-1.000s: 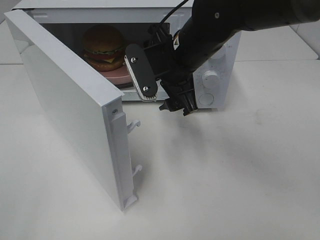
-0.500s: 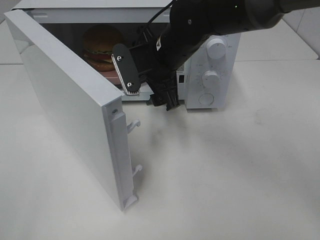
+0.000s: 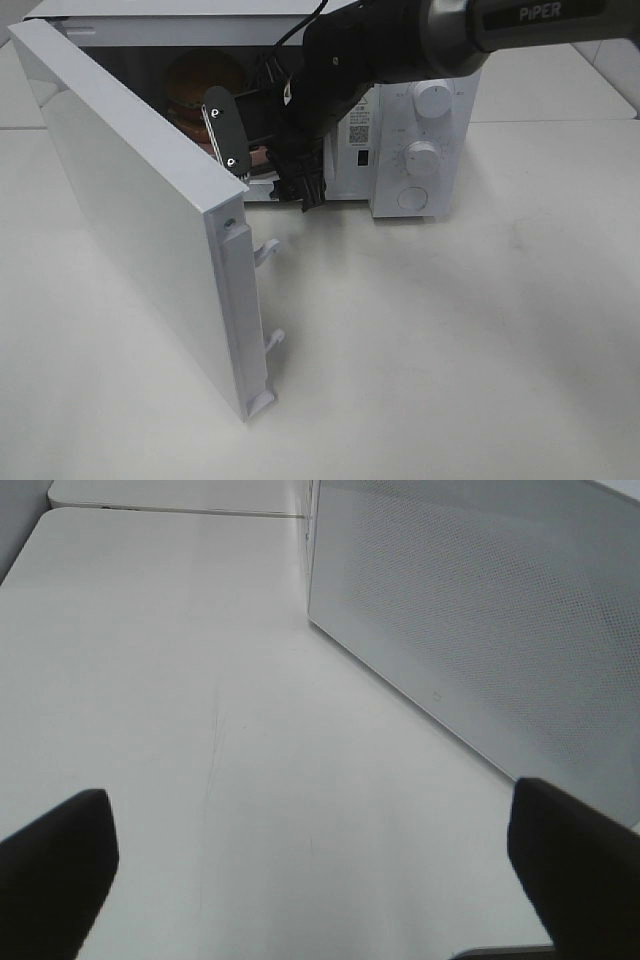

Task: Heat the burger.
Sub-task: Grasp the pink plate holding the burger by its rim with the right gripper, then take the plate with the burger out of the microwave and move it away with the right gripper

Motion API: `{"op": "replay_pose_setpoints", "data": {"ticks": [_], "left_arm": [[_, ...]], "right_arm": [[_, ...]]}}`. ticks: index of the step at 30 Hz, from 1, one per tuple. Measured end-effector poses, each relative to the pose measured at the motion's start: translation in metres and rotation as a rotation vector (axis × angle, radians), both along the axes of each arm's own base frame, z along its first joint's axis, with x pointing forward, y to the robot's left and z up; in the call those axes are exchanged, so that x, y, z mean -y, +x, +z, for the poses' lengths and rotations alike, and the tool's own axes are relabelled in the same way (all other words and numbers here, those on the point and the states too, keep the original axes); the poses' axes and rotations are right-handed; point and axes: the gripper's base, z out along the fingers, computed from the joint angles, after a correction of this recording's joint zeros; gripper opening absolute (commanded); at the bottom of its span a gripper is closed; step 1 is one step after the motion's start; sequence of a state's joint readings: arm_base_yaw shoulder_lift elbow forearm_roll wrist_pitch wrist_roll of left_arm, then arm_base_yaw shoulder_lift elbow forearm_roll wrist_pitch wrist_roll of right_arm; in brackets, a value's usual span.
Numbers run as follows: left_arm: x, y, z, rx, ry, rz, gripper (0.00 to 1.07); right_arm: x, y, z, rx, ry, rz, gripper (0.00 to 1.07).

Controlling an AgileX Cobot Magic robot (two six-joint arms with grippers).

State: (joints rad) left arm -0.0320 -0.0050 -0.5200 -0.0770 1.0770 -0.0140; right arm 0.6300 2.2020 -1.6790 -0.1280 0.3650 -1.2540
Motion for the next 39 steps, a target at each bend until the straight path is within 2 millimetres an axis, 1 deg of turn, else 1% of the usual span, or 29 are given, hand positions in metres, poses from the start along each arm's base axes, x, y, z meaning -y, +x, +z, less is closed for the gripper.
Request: {"op": "replay_pose_setpoints", "data": {"ticks": [2, 4, 7, 8, 10, 11, 12, 13, 14, 15, 16, 17, 18, 20, 21, 22, 23, 24, 28, 31, 36, 38, 39], "left_arm": [[0.000, 0.000, 0.000, 0.000, 0.000, 0.000, 0.98], [0.000, 0.000, 0.000, 0.000, 0.000, 0.000, 0.98], [0.000, 0.000, 0.000, 0.000, 0.000, 0.000, 0.98], [0.000, 0.000, 0.000, 0.000, 0.000, 0.000, 0.98], [0.000, 0.000, 0.000, 0.000, 0.000, 0.000, 0.98], [0.000, 0.000, 0.000, 0.000, 0.000, 0.000, 0.98], [0.000, 0.000, 0.000, 0.000, 0.000, 0.000, 0.98], [0.000, 0.000, 0.000, 0.000, 0.000, 0.000, 0.98], [0.000, 0.000, 0.000, 0.000, 0.000, 0.000, 0.98], [0.000, 0.000, 0.000, 0.000, 0.000, 0.000, 0.98], [0.000, 0.000, 0.000, 0.000, 0.000, 0.000, 0.98], [0.000, 0.000, 0.000, 0.000, 0.000, 0.000, 0.98], [0.000, 0.000, 0.000, 0.000, 0.000, 0.000, 0.98], [0.000, 0.000, 0.000, 0.000, 0.000, 0.000, 0.98], [0.000, 0.000, 0.000, 0.000, 0.000, 0.000, 0.98], [0.000, 0.000, 0.000, 0.000, 0.001, 0.001, 0.98], [0.000, 0.000, 0.000, 0.000, 0.001, 0.001, 0.98], [0.000, 0.000, 0.000, 0.000, 0.001, 0.001, 0.98], [0.000, 0.000, 0.000, 0.000, 0.001, 0.001, 0.98], [0.000, 0.000, 0.000, 0.000, 0.001, 0.001, 0.98], [0.000, 0.000, 0.000, 0.000, 0.001, 0.001, 0.98], [0.000, 0.000, 0.000, 0.000, 0.001, 0.001, 0.98], [0.000, 0.000, 0.000, 0.000, 0.001, 0.001, 0.98]], "right_arm": [[-0.001, 0.003, -0.003, -0.001, 0.000, -0.003, 0.85], [-0.005, 0.015, -0.013, -0.004, 0.004, -0.014, 0.85], [-0.006, 0.019, -0.015, -0.002, 0.007, -0.019, 0.84], [-0.007, 0.024, -0.020, -0.011, 0.004, -0.026, 0.84], [-0.008, 0.026, -0.023, -0.015, 0.003, -0.029, 0.83], [-0.008, 0.030, -0.028, -0.018, 0.002, -0.034, 0.81], [-0.010, 0.033, -0.032, -0.024, 0.001, -0.038, 0.75], [-0.010, 0.033, -0.032, -0.024, 0.001, -0.038, 0.75], [-0.010, 0.035, -0.035, -0.031, 0.000, -0.042, 0.71], [-0.010, 0.035, -0.035, -0.031, 0.000, -0.042, 0.71], [-0.010, 0.036, -0.039, -0.041, -0.002, -0.046, 0.57], [-0.010, 0.037, -0.041, -0.046, -0.003, -0.047, 0.49], [-0.010, 0.037, -0.041, -0.046, -0.003, -0.047, 0.49], [-0.011, 0.036, -0.041, -0.061, 0.007, -0.054, 0.15], [-0.011, 0.036, -0.041, -0.061, 0.007, -0.054, 0.15], [-0.011, 0.035, -0.038, -0.071, 0.011, -0.059, 0.06], [-0.011, 0.035, -0.038, -0.071, 0.011, -0.059, 0.06], [-0.014, 0.034, -0.034, -0.072, 0.026, -0.059, 0.00], [-0.014, 0.034, -0.033, -0.063, 0.029, -0.055, 0.00], [-0.013, 0.032, -0.028, -0.076, 0.018, -0.057, 0.00], [-0.014, 0.026, -0.023, -0.095, -0.002, -0.045, 0.00], [-0.014, 0.014, -0.019, -0.105, -0.031, -0.007, 0.00], [-0.014, 0.014, -0.019, -0.105, -0.031, -0.007, 0.00]]}}
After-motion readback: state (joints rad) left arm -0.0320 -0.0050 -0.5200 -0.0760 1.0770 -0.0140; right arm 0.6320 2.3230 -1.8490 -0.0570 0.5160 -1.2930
